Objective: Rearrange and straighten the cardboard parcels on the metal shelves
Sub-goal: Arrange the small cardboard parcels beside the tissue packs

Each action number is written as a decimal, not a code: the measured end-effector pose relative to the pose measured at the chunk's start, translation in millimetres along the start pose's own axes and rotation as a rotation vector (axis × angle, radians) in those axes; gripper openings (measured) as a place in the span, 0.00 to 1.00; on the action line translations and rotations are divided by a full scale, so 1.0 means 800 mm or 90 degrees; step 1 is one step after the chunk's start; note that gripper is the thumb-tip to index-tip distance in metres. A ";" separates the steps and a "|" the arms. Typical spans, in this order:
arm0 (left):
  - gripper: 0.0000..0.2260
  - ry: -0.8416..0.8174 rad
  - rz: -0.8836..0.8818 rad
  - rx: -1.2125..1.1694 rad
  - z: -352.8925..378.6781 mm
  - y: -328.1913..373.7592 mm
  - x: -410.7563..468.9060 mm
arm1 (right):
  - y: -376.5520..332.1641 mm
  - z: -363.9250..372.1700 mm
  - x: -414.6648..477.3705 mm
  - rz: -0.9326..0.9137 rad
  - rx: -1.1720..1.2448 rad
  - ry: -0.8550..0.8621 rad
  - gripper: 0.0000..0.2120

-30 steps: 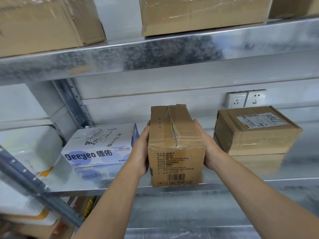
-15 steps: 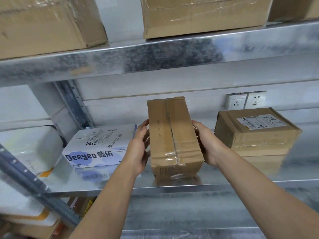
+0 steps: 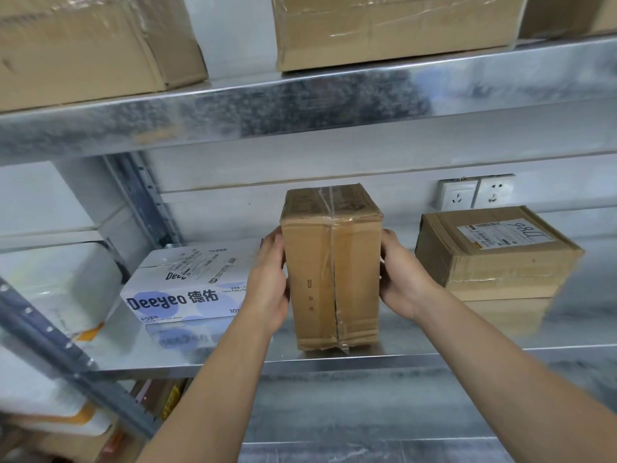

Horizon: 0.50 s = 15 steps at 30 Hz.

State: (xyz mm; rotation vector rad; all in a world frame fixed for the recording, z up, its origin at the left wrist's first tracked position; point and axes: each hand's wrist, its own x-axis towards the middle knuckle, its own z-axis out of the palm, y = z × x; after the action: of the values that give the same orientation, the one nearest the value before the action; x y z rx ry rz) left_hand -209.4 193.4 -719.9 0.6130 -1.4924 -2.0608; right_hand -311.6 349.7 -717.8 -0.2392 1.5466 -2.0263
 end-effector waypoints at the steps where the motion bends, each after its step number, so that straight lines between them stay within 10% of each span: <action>1: 0.15 -0.002 0.001 0.002 0.002 0.000 -0.001 | 0.000 0.000 0.000 -0.002 0.005 0.003 0.18; 15: 0.21 -0.072 -0.041 -0.064 0.013 0.007 -0.015 | 0.006 0.009 -0.002 -0.055 0.054 -0.011 0.16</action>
State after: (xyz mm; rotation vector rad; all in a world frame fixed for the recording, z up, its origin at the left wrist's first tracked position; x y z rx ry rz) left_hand -206.0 207.2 -711.0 0.5181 -1.4370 -2.2381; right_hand -305.6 343.9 -719.9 -0.2944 1.4586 -2.1446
